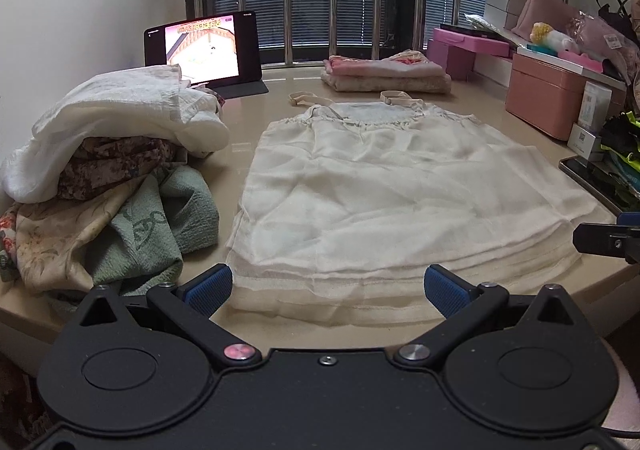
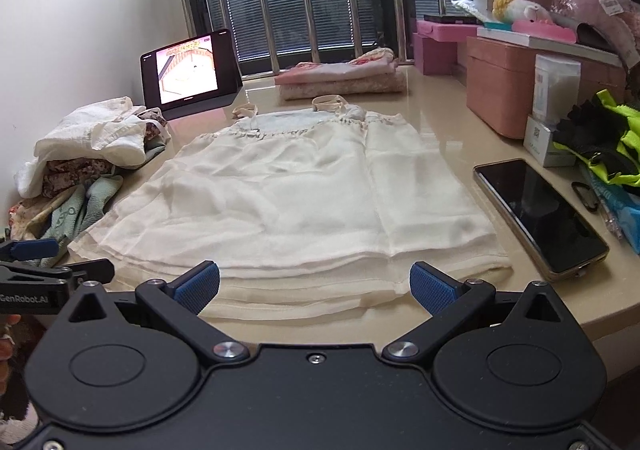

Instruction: Fold clothes

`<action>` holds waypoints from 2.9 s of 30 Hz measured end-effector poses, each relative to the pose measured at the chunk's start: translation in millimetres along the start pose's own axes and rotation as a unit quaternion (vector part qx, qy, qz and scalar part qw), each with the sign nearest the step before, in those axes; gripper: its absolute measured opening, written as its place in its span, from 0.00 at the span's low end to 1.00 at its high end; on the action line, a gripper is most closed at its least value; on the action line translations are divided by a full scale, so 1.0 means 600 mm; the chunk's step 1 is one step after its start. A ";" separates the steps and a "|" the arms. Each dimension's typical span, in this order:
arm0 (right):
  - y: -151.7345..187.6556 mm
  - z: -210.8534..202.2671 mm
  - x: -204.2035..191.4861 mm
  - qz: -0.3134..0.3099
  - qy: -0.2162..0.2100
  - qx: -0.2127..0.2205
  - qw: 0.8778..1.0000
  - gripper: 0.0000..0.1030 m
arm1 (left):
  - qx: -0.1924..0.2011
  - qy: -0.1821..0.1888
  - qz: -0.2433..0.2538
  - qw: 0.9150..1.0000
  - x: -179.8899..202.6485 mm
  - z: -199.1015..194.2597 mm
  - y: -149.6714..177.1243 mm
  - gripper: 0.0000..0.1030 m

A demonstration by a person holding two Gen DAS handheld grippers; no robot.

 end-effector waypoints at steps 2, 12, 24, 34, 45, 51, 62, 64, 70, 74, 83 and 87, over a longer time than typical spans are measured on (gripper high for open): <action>-0.003 0.002 -0.003 0.003 -0.005 -0.002 1.000 1.00 | 0.000 -0.003 -0.001 1.000 -0.003 0.004 -0.002 1.00; -0.061 0.007 -0.038 -0.009 -0.051 -0.001 0.999 1.00 | 0.013 0.003 -0.007 1.000 -0.025 0.033 -0.027 1.00; -0.209 0.078 -0.106 -0.076 -0.108 -0.003 0.991 1.00 | 0.015 0.030 -0.019 0.999 -0.054 0.104 -0.072 1.00; -0.369 0.242 -0.202 -0.130 -0.148 -0.064 0.978 0.89 | -0.026 0.049 0.011 0.998 -0.059 0.177 -0.065 1.00; -0.378 0.561 -0.308 -0.219 -0.050 -0.165 0.960 0.42 | -0.024 0.041 0.024 0.999 -0.060 0.183 -0.052 1.00; -0.361 0.647 -0.319 -0.212 -0.022 -0.170 0.962 0.42 | -0.024 0.040 0.021 0.999 -0.057 0.181 -0.053 1.00; -0.390 0.605 -0.288 -0.134 -0.084 -0.180 0.971 0.00 | -0.025 0.047 0.023 0.998 -0.056 0.184 -0.052 1.00; -0.399 0.565 -0.271 -0.114 -0.125 -0.182 0.969 0.00 | -0.024 0.048 0.023 0.998 -0.056 0.185 -0.052 1.00; -0.382 0.453 -0.208 -0.086 -0.207 -0.204 0.953 0.01 | -0.023 0.045 0.022 0.998 -0.055 0.187 -0.053 1.00; -0.331 0.442 -0.173 -0.086 -0.199 -0.272 0.938 0.24 | -0.024 0.044 0.020 0.999 -0.057 0.191 -0.055 1.00; -0.335 0.361 -0.076 -0.016 -0.158 -0.194 0.968 0.52 | -0.026 0.040 0.016 0.999 -0.057 0.192 -0.055 1.00; -0.354 0.325 -0.040 -0.023 -0.115 -0.150 0.982 0.71 | -0.019 0.060 -0.027 0.998 -0.072 0.184 -0.060 1.00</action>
Point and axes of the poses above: each gripper's, at about its wrist camera, not at the fingertips, and z roughly the way its jaws point, x to its right, y to its underside, the point moved 1 cm from there along z, roughly the way its jaws point, and after that the axes turned 9 degrees about z, right-handed, at the moved point
